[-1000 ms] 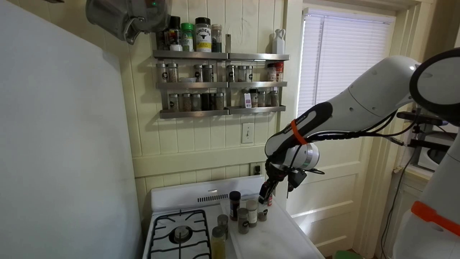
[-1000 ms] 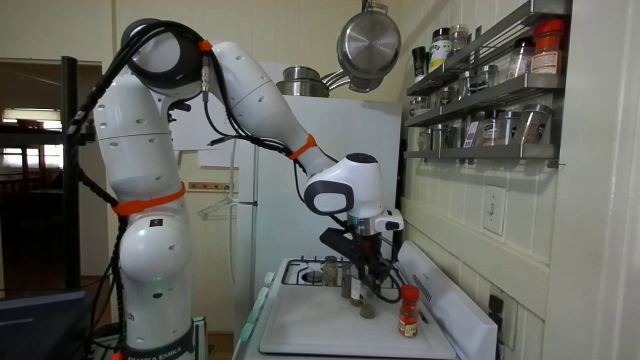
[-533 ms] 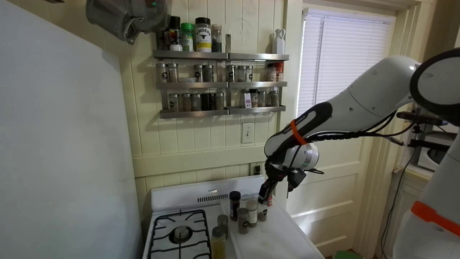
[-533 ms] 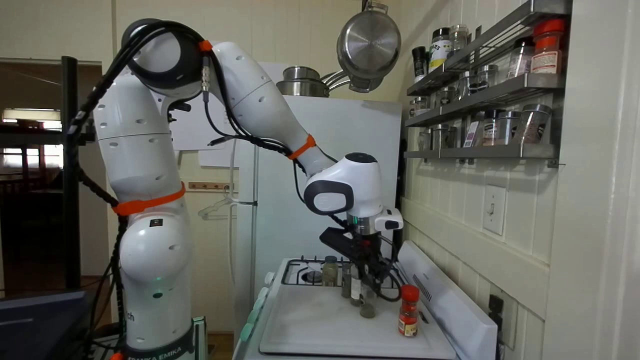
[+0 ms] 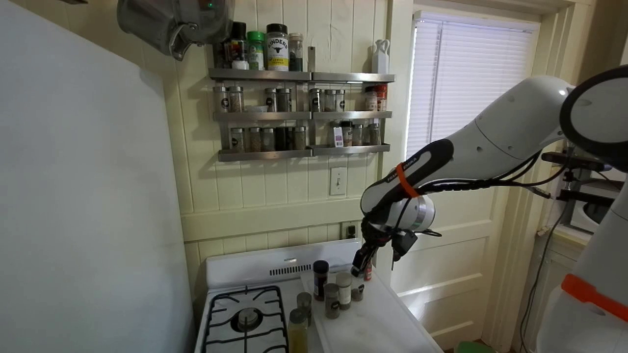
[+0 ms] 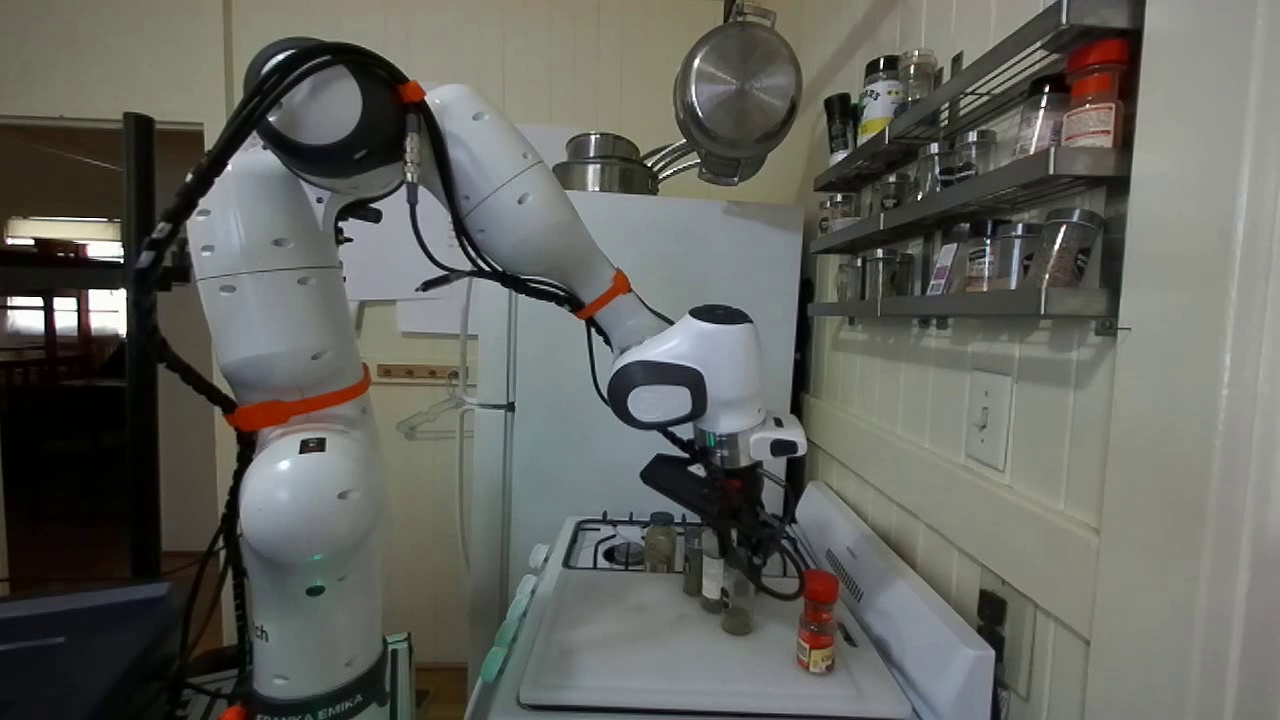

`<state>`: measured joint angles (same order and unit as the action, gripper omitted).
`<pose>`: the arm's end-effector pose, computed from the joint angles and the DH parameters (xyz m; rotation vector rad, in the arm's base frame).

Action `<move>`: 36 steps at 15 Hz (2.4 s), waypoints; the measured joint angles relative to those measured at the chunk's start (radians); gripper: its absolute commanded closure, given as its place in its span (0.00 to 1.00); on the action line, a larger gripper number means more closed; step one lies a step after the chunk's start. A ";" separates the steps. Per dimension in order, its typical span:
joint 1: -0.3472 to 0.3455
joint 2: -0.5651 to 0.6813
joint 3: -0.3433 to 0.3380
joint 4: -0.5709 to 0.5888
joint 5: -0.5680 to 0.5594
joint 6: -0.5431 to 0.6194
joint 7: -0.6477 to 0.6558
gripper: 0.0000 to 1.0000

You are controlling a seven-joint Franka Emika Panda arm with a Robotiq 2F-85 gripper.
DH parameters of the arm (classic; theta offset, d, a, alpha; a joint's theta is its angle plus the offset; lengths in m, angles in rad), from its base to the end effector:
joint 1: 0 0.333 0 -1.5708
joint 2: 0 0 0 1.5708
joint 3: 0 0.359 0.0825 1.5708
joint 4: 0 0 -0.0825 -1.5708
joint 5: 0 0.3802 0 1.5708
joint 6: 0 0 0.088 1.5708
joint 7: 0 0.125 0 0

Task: Put the grey lid for the bottle on the right, on the stove

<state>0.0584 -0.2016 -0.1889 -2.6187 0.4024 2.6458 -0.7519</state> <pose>0.4313 -0.0633 0.3667 -2.9268 -0.4222 -0.4597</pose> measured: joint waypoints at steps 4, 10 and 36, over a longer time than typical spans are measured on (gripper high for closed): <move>0.000 0.000 0.001 0.000 0.000 0.000 0.000 0.57; 0.000 -0.004 0.004 0.000 0.000 0.001 0.000 0.60; -0.001 -0.031 0.007 -0.002 -0.009 0.002 0.003 0.75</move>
<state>0.0575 -0.2329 -0.1818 -2.6205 0.3933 2.6481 -0.7490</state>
